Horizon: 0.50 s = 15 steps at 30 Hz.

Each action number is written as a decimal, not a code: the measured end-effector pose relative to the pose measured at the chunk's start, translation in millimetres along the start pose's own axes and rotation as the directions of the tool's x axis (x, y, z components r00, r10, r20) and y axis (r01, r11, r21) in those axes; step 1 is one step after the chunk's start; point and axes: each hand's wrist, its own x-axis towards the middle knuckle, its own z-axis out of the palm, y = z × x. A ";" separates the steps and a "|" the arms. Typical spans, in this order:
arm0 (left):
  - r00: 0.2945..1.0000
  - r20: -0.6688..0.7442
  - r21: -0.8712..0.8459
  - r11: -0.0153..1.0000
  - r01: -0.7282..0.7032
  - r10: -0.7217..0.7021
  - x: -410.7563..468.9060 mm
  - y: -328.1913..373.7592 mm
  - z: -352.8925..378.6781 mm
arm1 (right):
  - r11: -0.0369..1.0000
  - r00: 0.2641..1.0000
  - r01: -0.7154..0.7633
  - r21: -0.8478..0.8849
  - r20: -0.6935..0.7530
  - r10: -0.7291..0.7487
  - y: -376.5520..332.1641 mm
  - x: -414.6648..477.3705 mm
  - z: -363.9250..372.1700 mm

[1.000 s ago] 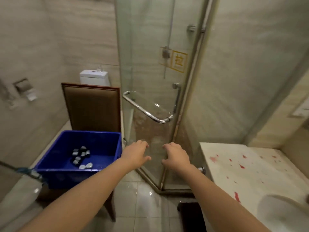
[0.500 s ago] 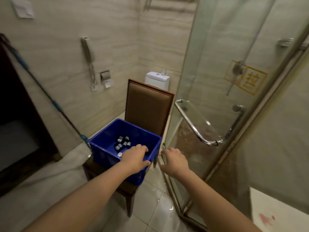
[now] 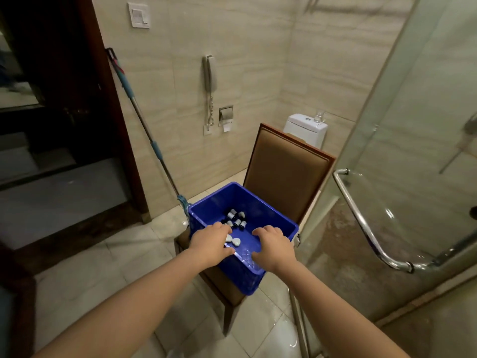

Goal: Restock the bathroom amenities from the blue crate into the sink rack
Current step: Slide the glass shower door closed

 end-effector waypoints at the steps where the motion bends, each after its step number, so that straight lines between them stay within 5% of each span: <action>1: 1.000 -0.002 -0.004 1.000 -0.002 0.002 5.9 -6.5 -1.3 | 1.000 1.000 0.003 -0.003 -0.003 -0.003 -4.1 8.9 0.0; 15: 0.991 0.038 -0.021 0.991 -0.130 0.131 128.3 -117.6 -34.9 | 0.982 0.985 -0.163 0.098 -0.031 0.167 -65.7 149.6 8.0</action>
